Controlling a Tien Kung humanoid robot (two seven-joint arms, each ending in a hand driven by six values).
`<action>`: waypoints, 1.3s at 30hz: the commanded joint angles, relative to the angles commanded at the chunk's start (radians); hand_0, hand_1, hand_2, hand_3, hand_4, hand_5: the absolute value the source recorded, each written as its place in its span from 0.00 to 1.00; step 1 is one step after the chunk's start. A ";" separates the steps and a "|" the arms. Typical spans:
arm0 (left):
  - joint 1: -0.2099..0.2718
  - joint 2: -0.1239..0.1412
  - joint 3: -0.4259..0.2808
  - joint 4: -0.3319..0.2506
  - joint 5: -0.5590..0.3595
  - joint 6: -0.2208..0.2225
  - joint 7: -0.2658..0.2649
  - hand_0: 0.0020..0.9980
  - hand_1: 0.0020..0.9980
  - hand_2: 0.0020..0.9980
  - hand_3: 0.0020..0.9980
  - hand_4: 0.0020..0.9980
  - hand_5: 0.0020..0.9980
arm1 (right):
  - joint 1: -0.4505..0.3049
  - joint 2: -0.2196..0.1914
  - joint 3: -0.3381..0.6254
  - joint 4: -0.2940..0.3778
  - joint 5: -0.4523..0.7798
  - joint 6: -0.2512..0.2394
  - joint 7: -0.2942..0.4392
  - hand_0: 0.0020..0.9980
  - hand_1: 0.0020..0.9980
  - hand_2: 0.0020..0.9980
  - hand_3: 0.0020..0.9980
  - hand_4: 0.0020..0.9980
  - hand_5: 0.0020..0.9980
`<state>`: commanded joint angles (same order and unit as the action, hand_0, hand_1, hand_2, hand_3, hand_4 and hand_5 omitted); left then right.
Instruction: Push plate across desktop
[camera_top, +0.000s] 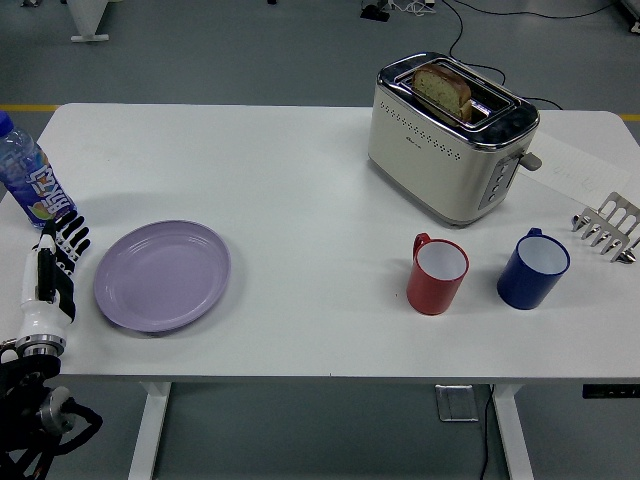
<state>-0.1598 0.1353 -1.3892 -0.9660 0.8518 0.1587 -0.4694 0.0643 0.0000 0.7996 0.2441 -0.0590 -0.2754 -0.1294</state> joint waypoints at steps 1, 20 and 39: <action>0.000 -0.002 0.002 0.002 -0.001 0.000 -0.001 0.81 0.83 0.82 0.76 0.49 1.00 | 0.000 0.000 0.002 0.000 -0.003 0.000 -0.001 0.59 0.53 0.64 0.61 0.36 0.52; 0.012 -0.027 0.050 -0.007 -0.006 0.001 -0.016 0.81 0.82 0.81 0.76 0.49 1.00 | -0.008 0.000 0.014 0.002 -0.022 -0.003 -0.007 0.59 0.53 0.64 0.61 0.36 0.52; 0.007 -0.071 0.085 -0.034 -0.011 0.020 -0.038 0.80 0.82 0.81 0.75 0.49 1.00 | -0.008 0.000 0.013 0.001 -0.027 -0.001 -0.007 0.59 0.53 0.64 0.61 0.36 0.52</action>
<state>-0.1525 0.0643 -1.3039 -1.0003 0.8410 0.1788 -0.5077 0.0563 0.0000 0.8127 0.2455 -0.0860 -0.2769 -0.1359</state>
